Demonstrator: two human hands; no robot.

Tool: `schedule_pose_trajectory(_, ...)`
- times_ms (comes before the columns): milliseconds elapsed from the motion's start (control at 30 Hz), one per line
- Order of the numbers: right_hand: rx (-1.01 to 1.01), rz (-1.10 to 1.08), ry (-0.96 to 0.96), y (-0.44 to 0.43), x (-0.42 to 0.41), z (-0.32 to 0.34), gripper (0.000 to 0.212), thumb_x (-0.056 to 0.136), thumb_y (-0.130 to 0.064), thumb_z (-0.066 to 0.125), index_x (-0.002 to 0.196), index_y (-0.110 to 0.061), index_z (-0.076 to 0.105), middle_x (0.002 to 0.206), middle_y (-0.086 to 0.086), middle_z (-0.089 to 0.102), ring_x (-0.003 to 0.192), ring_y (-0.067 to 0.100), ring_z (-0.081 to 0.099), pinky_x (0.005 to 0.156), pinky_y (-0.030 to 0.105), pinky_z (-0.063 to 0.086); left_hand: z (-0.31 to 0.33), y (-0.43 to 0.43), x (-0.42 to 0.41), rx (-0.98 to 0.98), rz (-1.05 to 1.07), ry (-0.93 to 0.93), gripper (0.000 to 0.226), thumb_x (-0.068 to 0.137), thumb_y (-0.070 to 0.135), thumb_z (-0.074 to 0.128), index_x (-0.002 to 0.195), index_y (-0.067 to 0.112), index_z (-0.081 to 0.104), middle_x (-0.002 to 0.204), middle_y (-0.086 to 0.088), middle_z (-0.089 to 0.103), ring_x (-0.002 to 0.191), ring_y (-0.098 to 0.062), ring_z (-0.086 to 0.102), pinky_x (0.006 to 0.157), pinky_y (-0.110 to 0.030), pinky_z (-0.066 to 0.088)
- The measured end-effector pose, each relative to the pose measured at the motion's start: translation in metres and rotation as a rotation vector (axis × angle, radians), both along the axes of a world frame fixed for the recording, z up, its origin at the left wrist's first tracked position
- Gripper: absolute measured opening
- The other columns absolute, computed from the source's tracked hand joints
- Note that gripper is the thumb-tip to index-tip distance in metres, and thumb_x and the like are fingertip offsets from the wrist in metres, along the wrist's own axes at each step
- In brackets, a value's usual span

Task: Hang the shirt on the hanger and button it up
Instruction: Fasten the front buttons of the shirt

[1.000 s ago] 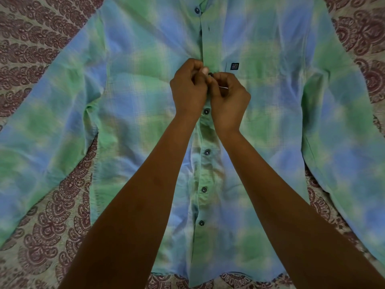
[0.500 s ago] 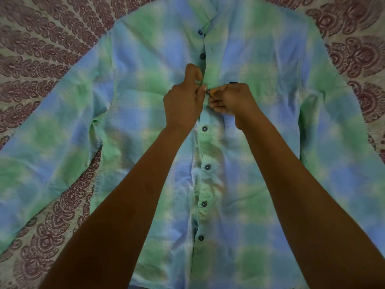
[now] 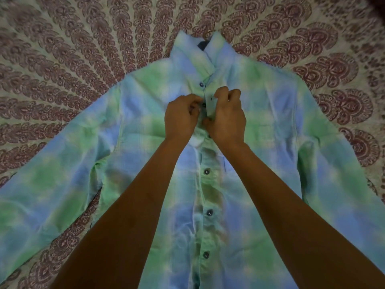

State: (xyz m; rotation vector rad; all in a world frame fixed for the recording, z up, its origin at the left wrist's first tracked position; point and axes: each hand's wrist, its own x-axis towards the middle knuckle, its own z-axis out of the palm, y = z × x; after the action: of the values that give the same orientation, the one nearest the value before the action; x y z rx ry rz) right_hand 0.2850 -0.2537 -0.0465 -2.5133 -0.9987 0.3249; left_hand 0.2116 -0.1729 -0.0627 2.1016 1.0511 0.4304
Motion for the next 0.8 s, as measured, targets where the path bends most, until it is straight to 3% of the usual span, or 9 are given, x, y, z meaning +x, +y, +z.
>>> schedule_pose_trajectory(67,0.009,-0.001,-0.004,0.002,0.004,-0.002,0.046,0.079,-0.019,0.063,0.118,-0.006,0.044,0.114,0.016,0.047,0.088,0.034,0.054,0.058,0.037,0.04,-0.002,0.002,0.005,0.021,-0.05,0.057,0.031,0.08,0.003,0.055,0.106,0.013,0.069,0.101,-0.012,0.069,0.09,-0.023,0.065,0.08,-0.02,0.046)
schedule_pose_trajectory(133,0.014,-0.006,-0.004,0.001,0.009,-0.001,0.034,0.085,-0.022,0.054,0.116,-0.011,0.048,0.11,0.013,0.054,0.089,0.032,0.056,0.059,0.034,0.037,-0.004,0.001,0.01,0.058,-0.062,0.114,0.028,0.082,0.008,0.054,0.104,0.017,0.069,0.1,-0.011,0.068,0.09,-0.026,0.064,0.078,-0.033,0.05)
schedule_pose_trajectory(267,0.044,-0.092,0.017,0.0,0.015,0.001,0.019,0.09,-0.025,0.048,0.096,-0.015,0.062,0.091,0.008,0.066,0.084,0.028,0.061,0.059,0.031,0.038,-0.01,-0.007,0.021,0.152,0.039,0.226,0.018,0.085,0.019,0.054,0.097,0.015,0.067,0.095,-0.009,0.066,0.087,-0.027,0.062,0.066,-0.035,0.044)
schedule_pose_trajectory(367,0.156,-0.171,0.144,0.001,0.017,-0.001,0.019,0.089,-0.026,0.052,0.087,-0.011,0.065,0.084,0.008,0.068,0.077,0.025,0.062,0.063,0.033,0.047,-0.015,-0.01,0.029,0.179,0.103,0.306,0.016,0.086,0.023,0.053,0.091,0.014,0.065,0.092,-0.008,0.065,0.084,-0.027,0.062,0.059,-0.031,0.037)
schedule_pose_trajectory(467,0.24,-0.282,0.382,0.004,0.021,-0.002,0.016,0.085,-0.016,0.054,0.078,-0.005,0.064,0.074,0.01,0.063,0.068,0.021,0.054,0.063,0.028,0.042,-0.023,-0.013,0.03,0.195,0.113,0.357,0.016,0.088,0.024,0.051,0.086,0.016,0.065,0.088,-0.007,0.065,0.082,-0.027,0.062,0.056,-0.029,0.035)
schedule_pose_trajectory(533,0.345,-0.415,0.594,0.007,0.024,-0.002,0.022,0.082,-0.007,0.052,0.06,-0.006,0.054,0.06,0.01,0.048,0.062,0.021,0.043,0.062,0.028,0.036,-0.025,-0.014,0.029,0.189,0.114,0.343,0.018,0.088,0.025,0.052,0.083,0.015,0.065,0.086,-0.008,0.064,0.081,-0.027,0.062,0.056,-0.029,0.033)
schedule_pose_trajectory(633,0.386,-0.499,0.711,0.007,0.025,-0.004,0.036,0.081,-0.005,0.051,0.049,-0.015,0.037,0.052,0.005,0.037,0.061,0.022,0.039,0.062,0.032,0.036,-0.022,-0.016,0.027,0.161,0.126,0.295,0.018,0.089,0.024,0.051,0.084,0.014,0.066,0.089,-0.009,0.064,0.081,-0.027,0.061,0.057,-0.029,0.032)
schedule_pose_trajectory(800,0.435,-0.53,0.734,0.002,0.023,-0.008,0.029,0.082,-0.007,0.055,0.055,-0.014,0.048,0.058,0.004,0.048,0.065,0.021,0.047,0.068,0.034,0.045,-0.018,-0.02,0.021,0.026,0.185,-0.043,0.006,0.077,0.015,0.062,0.076,0.009,0.062,0.075,-0.003,0.057,0.064,-0.014,0.051,0.059,-0.024,0.036)
